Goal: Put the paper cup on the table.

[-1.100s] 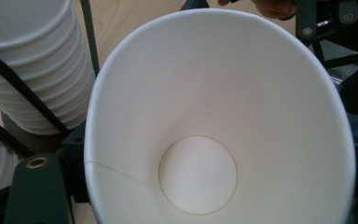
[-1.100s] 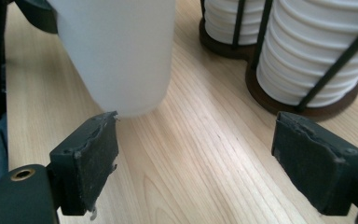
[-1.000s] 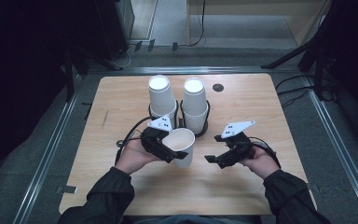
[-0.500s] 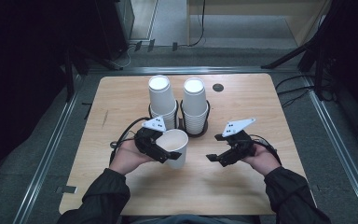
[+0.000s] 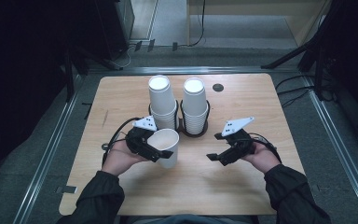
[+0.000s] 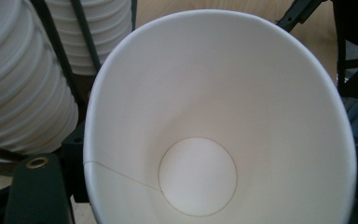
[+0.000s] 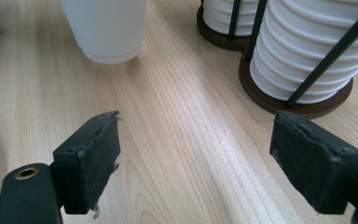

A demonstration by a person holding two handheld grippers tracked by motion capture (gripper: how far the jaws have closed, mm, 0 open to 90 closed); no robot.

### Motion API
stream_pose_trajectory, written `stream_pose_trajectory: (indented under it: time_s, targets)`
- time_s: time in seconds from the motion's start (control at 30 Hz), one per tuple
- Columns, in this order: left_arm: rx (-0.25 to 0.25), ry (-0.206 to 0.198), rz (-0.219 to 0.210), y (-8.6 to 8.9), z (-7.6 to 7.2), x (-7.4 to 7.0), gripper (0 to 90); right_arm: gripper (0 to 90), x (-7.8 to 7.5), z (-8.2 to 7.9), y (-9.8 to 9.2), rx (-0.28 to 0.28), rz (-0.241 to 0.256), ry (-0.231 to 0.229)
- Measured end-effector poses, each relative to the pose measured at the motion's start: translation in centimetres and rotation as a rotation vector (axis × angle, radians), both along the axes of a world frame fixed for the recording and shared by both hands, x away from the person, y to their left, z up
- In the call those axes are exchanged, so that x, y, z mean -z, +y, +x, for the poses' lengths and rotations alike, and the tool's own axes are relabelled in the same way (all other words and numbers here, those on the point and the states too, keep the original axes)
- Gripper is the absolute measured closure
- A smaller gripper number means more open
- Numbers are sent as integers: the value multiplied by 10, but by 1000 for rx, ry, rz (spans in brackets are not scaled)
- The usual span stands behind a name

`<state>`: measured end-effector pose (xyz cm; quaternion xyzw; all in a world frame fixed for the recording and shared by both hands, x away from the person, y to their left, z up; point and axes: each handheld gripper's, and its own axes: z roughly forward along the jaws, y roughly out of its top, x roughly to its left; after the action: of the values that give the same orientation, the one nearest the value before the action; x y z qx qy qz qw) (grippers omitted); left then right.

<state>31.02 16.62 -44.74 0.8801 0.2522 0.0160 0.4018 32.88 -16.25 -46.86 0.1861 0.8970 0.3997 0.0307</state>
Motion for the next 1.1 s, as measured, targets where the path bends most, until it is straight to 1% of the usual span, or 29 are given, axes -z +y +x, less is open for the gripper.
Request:
stream_pose_trajectory:
  time_s: [0.07, 0.23, 0.3, 0.37, 0.43, 0.5, 0.63, 0.77, 0.8, 0.83, 0.93, 0.97, 1.1]
  targets:
    - [-9, -4, -1, 3, -1, -1, 179, 160, 0, 1, 1, -2, -5, -7]
    - [-50, -11, -4, 16, -4, -3, 179, 161, 1, 6, 0, 1, -3, 6]
    - [-64, -5, -10, 21, -4, -2, 179, 161, 1, 9, 0, 4, -3, 11]
    - [-71, -1, -13, 26, -4, -2, 179, 161, 1, 9, 1, 8, -10, 15]
    - [-78, -7, -6, 29, -3, -3, 179, 161, 1, 11, 1, 2, -16, 13]
    - [-88, -8, -5, 32, -2, -3, 179, 161, 2, 13, 1, 1, -7, 22]
    - [-103, -13, -6, 40, 0, -2, 179, 164, 3, 16, 2, 16, -5, 25]
    - [-121, -19, 7, 48, 5, -1, 179, 165, 4, 16, 2, 20, -8, 25]
    - [-126, -27, 17, 50, 5, -1, 179, 164, 5, 17, 1, 19, -5, 29]
    - [-127, -26, 16, 53, 6, -1, 179, 164, 5, 16, 1, 25, -9, 38]
    - [-143, -22, 6, 60, 9, -2, 179, 165, 7, 15, -1, 30, -2, 44]
    - [-149, -25, 12, 62, 11, -2, 179, 164, 8, 15, -1, 31, -4, 42]
    - [-180, -15, 5, 75, 18, -1, 179, 164, 11, 16, -3, 45, -13, 46]
